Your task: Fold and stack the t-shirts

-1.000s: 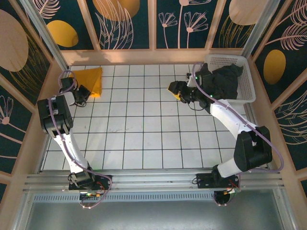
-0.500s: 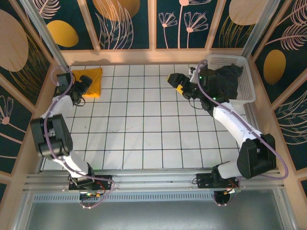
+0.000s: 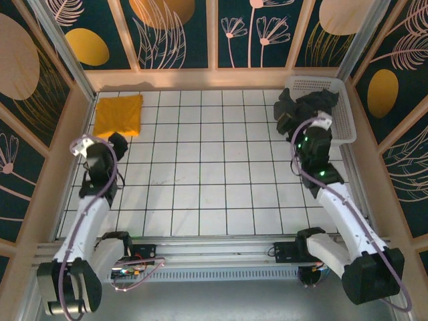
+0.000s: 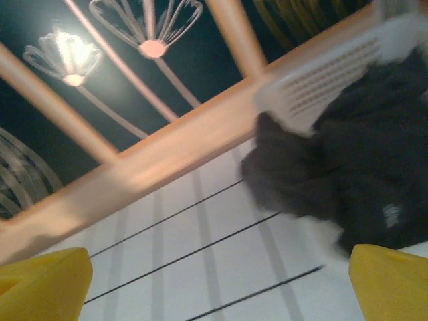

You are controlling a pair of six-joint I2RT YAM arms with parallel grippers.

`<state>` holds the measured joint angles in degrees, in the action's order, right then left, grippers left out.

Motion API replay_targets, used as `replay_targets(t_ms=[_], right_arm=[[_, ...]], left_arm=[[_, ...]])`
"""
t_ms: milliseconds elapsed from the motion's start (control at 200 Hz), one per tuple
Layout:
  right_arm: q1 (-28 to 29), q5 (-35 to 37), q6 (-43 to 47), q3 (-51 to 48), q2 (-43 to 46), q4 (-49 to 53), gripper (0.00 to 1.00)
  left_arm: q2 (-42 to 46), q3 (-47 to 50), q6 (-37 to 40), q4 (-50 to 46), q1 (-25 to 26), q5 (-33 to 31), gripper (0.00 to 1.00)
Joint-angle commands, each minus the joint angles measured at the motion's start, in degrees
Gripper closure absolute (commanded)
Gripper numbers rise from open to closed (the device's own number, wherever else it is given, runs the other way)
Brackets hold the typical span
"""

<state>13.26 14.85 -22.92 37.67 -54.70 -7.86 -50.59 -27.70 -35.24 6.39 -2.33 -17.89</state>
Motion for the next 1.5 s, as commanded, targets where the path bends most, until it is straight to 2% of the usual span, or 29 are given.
replay_targets(t_ms=[0, 70, 210, 305, 440, 530, 591, 696, 771, 801, 836, 851, 901, 951, 1496], right_arm=[[-0.3, 10.6, 16.6, -14.6, -2.3, -20.4, 0.01], [-0.7, 10.4, 19.0, -17.6, -6.3, -25.7, 0.01], [-2.1, 9.0, 21.1, -20.0, -16.5, -36.4, 0.01], [-3.6, 6.5, 22.6, -20.5, -24.2, -45.3, 0.01], [-5.8, 1.2, 27.4, -17.1, -31.2, -50.3, 0.01], [-10.2, -3.5, 23.6, -18.2, -31.9, -52.0, 0.01], [-12.9, -6.3, 21.2, -22.0, -31.0, -57.6, 0.01], [-13.4, -7.9, 21.6, -28.4, -33.7, -72.2, 0.01], [-13.8, -8.6, 21.1, -26.7, -33.4, -68.4, 0.01], [-13.7, -7.3, 20.7, -25.6, -33.6, -66.6, 0.01], [-13.7, -7.1, 20.3, -25.2, -33.2, -64.9, 0.01], [-13.8, -7.0, 20.6, -25.3, -33.6, -66.0, 0.01], [-13.8, -6.9, 20.4, -25.0, -33.3, -64.6, 0.01], [-13.7, -6.9, 20.5, -25.2, -33.6, -65.6, 0.01], [-13.5, -6.5, 20.7, -25.3, -33.5, -65.4, 0.01]], left_arm=[[1.3, 11.4, 16.8, 24.2, 0.0, -5.4, 0.01], [-2.5, 15.2, 19.1, 33.3, 0.0, -4.1, 0.01], [-18.0, 12.1, 19.8, 40.8, 0.0, -0.5, 0.01], [-27.0, 11.0, 19.0, 47.9, 0.0, -2.3, 0.01], [-33.5, 5.4, 21.9, 47.5, -0.2, -1.7, 0.01], [-33.5, 6.0, 23.8, 48.0, -0.1, 2.2, 0.01], [-31.6, 10.7, 24.7, 54.6, -0.1, 4.2, 0.01], [-31.6, 20.2, 25.9, 72.1, 0.0, 6.8, 0.01], [-38.3, 22.1, 25.6, 84.9, 0.0, 6.6, 0.01], [-36.8, 20.5, 25.8, 80.5, 0.0, 7.3, 0.01], [-34.9, 16.7, 26.5, 69.3, 0.2, 8.1, 0.01], [-35.4, 15.7, 26.9, 67.4, 0.3, 8.2, 0.01], [-37.2, 15.8, 27.4, 70.8, 1.0, 7.9, 0.01], [-36.2, 15.2, 27.4, 67.7, 1.0, 7.8, 0.01], [-36.0, 16.0, 27.6, 69.5, 1.1, 8.1, 0.01]])
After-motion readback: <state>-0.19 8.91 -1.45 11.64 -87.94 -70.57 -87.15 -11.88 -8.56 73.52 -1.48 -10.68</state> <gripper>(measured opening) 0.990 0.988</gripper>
